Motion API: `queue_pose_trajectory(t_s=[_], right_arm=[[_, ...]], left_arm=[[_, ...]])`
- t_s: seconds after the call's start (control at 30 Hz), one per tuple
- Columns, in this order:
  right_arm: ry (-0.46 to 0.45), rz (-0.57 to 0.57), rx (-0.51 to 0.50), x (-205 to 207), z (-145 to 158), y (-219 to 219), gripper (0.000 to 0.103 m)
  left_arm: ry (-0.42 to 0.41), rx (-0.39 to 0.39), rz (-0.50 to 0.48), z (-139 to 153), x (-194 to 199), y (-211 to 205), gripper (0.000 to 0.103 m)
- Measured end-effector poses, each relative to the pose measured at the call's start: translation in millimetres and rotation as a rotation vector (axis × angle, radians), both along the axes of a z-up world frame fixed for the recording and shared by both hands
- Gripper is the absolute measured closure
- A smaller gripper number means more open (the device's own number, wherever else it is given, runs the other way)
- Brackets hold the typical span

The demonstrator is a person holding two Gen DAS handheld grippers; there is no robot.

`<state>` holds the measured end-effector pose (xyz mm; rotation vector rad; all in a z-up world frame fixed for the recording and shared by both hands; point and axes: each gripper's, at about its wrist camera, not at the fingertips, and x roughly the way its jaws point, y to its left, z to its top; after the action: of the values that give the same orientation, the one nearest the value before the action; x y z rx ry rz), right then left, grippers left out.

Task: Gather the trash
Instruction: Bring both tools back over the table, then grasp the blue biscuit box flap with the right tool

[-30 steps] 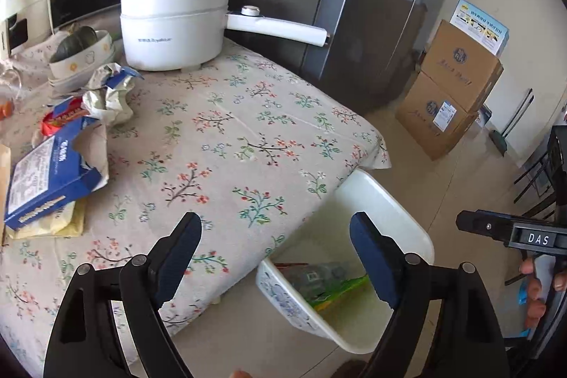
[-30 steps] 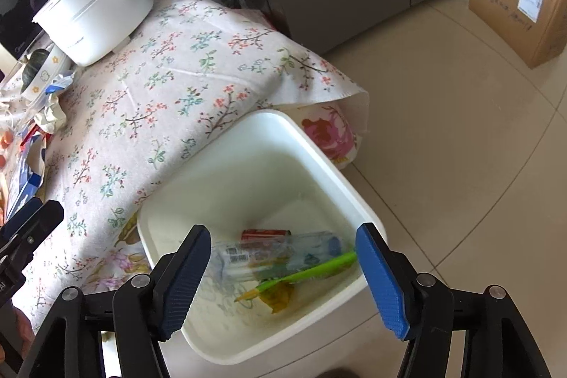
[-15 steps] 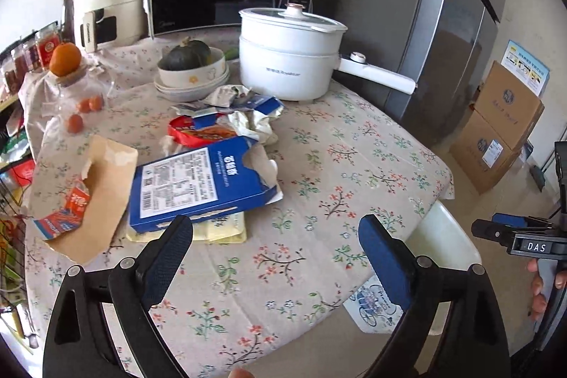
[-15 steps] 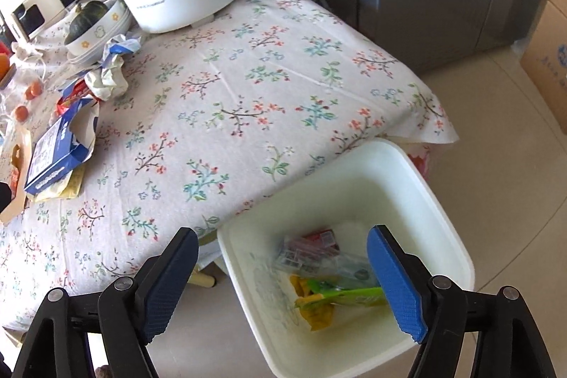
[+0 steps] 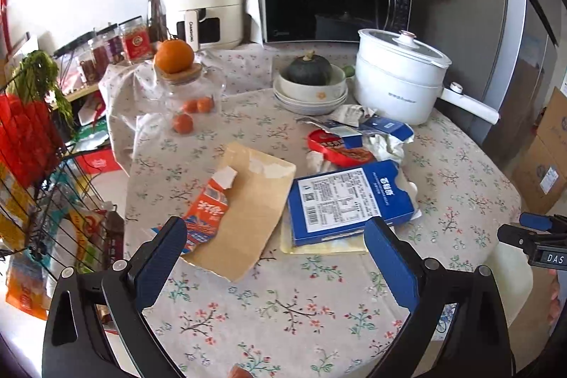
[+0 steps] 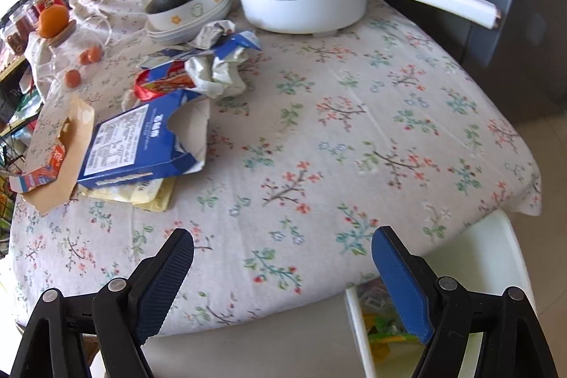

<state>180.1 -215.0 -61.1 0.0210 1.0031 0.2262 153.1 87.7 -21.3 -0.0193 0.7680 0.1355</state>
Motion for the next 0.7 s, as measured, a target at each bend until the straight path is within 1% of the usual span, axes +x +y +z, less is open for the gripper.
queue_pose_trajectory(t_s=[0.07, 0.13, 0.23, 0.27, 0.33, 0.43, 0.5, 0.6, 0.7], right_arm=[[0.000, 0.025, 0.008, 7, -1, 19, 0.016], [0.000, 0.043, 0.017, 13, -2, 36, 0.016], [0.011, 0.059, 0.041, 22, -6, 57, 0.016], [0.018, 0.063, 0.051, 26, -9, 63, 0.016], [0.040, 0.064, 0.070, 34, -15, 71, 0.016], [0.081, 0.054, 0.079, 45, -29, 76, 0.016], [0.107, 0.042, 0.085, 52, -38, 77, 0.016], [0.141, 0.013, 0.108, 63, -51, 74, 0.016], [0.166, -0.009, 0.150, 74, -60, 70, 0.016]], left_arm=[[0.022, 0.003, 0.027, 1, 3, 12, 0.002], [0.030, -0.025, 0.046, -3, 4, 23, 0.002], [0.035, -0.062, 0.067, -23, 4, 41, 0.002], [0.053, -0.065, 0.076, -32, 6, 46, 0.002], [0.114, -0.071, 0.077, -44, 14, 54, 0.002], [0.116, -0.049, 0.059, -49, 22, 63, 0.002], [0.140, -0.044, 0.060, -55, 30, 72, 0.002], [0.175, -0.102, 0.095, -65, 40, 95, 0.002], [0.163, -0.215, 0.137, -70, 44, 119, 0.002]])
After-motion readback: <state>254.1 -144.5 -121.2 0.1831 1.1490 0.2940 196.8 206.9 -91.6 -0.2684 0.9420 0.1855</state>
